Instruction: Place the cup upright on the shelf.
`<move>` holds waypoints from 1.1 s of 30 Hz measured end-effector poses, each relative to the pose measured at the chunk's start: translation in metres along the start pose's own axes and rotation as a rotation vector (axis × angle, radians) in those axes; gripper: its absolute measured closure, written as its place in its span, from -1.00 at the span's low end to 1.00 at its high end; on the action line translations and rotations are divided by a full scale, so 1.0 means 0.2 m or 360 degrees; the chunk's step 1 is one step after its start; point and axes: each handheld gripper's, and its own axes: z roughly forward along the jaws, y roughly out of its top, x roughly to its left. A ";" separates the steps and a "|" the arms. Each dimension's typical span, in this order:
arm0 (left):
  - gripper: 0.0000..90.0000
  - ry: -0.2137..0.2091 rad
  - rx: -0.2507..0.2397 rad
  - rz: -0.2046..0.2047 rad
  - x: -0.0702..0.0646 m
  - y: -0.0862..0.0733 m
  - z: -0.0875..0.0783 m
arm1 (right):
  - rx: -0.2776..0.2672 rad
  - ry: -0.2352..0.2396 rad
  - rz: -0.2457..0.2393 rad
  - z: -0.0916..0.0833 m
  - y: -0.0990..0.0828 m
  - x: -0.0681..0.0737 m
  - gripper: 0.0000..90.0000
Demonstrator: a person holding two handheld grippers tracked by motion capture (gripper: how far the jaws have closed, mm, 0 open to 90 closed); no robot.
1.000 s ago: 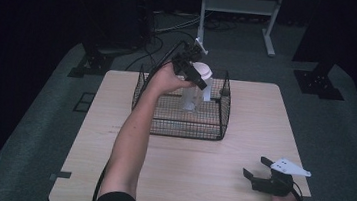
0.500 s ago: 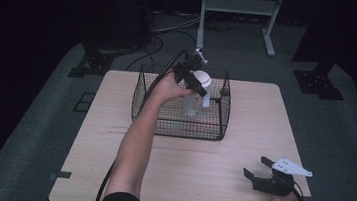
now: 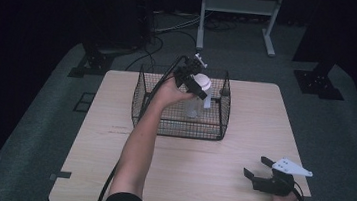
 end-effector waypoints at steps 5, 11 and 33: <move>-0.89 -0.0009 -0.0013 -0.0010 0.01 -0.03 0.02 | 0.0008 -0.0009 -0.0011 0.00 0.00 0.00 -0.71; -0.89 -0.0004 -0.0055 -0.0020 0.02 -0.09 0.03 | 0.0014 -0.0019 -0.0030 0.01 0.00 0.01 -0.71; -0.92 -0.0005 -0.0128 -0.0020 0.01 -0.14 -0.01 | 0.0022 -0.0034 -0.0037 0.01 0.00 0.01 -0.71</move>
